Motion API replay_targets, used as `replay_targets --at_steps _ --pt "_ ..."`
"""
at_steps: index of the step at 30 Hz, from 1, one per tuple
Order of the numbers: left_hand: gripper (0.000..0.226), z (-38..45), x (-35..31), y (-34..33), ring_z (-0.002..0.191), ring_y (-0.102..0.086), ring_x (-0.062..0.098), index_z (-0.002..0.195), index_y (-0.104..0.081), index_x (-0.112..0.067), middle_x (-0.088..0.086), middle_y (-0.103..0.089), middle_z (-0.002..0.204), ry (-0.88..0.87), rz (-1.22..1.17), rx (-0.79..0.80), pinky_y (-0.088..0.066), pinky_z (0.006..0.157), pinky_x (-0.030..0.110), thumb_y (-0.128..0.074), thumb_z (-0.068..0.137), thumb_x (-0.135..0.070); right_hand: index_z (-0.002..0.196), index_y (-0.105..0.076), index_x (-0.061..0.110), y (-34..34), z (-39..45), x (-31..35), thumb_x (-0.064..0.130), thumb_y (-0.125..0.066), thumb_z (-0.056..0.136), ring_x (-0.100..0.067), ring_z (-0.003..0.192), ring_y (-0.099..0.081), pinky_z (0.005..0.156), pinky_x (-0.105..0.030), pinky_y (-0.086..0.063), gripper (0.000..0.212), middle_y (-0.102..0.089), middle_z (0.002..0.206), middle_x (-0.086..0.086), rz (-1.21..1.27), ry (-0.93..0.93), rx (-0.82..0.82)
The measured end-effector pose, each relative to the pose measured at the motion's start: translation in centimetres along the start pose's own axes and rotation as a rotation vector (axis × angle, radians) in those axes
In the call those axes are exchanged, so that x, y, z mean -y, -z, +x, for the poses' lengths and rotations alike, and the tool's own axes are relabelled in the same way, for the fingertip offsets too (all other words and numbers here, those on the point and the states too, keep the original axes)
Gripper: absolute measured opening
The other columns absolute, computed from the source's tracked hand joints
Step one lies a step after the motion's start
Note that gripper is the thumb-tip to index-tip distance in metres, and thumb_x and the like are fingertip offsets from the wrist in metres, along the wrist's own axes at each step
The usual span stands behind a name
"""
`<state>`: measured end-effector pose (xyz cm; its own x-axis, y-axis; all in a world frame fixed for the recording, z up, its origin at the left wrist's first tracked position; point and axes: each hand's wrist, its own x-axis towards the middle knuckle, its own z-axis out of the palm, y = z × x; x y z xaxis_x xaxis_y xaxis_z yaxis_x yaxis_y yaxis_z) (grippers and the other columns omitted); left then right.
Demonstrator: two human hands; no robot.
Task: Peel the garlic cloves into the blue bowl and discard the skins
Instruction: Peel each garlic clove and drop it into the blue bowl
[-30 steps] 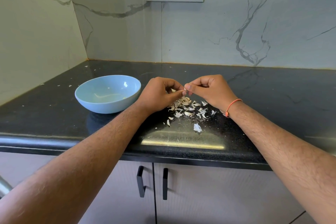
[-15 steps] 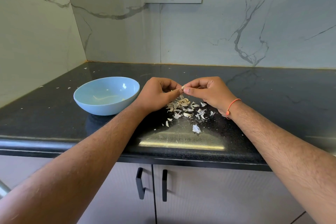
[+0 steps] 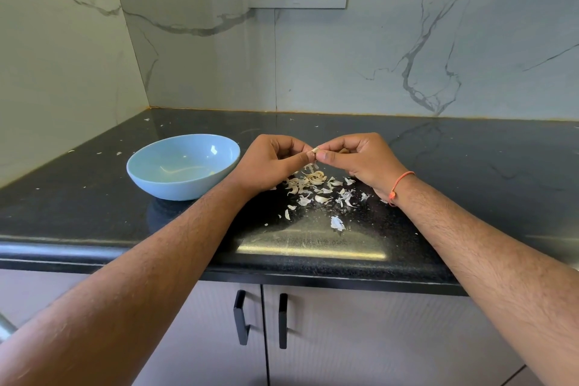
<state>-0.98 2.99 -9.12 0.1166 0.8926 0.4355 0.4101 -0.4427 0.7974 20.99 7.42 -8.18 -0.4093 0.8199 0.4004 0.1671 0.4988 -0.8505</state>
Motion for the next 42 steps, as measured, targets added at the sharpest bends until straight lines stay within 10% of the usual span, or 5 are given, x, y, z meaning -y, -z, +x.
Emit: replay_targets --at_steps 21,31,35,42 --pt "0.010 -0.3 -0.9 0.1 0.072 -0.065 0.010 0.088 -0.079 -0.013 0.008 -0.075 0.078 0.071 -0.012 0.011 -0.051 0.069 0.017 -0.074 0.095 -0.014 0.102 -0.083 0.015 -0.3 -0.3 0.3 0.017 -0.082 0.087 -0.003 0.062 -0.049 0.071 -0.017 -0.046 0.015 -0.060 0.059 0.010 0.005 0.003 0.037" --pt "0.012 -0.2 -0.8 0.1 0.074 -0.066 0.012 0.085 -0.080 -0.016 0.012 -0.076 0.081 0.080 0.032 0.018 -0.052 0.073 0.019 -0.073 0.095 -0.017 0.105 -0.082 0.009 -0.3 -0.3 -0.1 0.017 -0.080 0.088 0.000 0.054 -0.044 0.058 -0.011 -0.039 0.018 -0.066 0.061 0.009 0.055 0.011 0.052" --pt "0.011 -0.1 -0.3 -0.2 0.065 -0.060 0.008 0.085 -0.080 -0.015 0.009 -0.076 0.080 0.108 0.127 0.021 -0.050 0.070 0.024 -0.073 0.093 -0.019 0.095 -0.083 0.017 0.0 0.0 0.2 0.033 -0.080 0.083 -0.009 0.062 -0.044 0.051 -0.019 -0.037 0.020 -0.077 0.098 -0.013 0.275 -0.011 -0.006" --pt "0.015 -0.6 -0.9 -0.6 0.056 -0.059 0.001 0.080 -0.081 -0.023 -0.006 -0.075 0.069 0.006 0.255 -0.076 -0.047 0.060 0.015 -0.073 0.093 -0.027 0.098 -0.078 0.009 0.2 0.5 -0.5 0.020 -0.072 0.097 -0.009 0.062 -0.051 0.048 -0.019 -0.035 0.013 -0.069 0.080 0.000 0.146 -0.086 -0.064"
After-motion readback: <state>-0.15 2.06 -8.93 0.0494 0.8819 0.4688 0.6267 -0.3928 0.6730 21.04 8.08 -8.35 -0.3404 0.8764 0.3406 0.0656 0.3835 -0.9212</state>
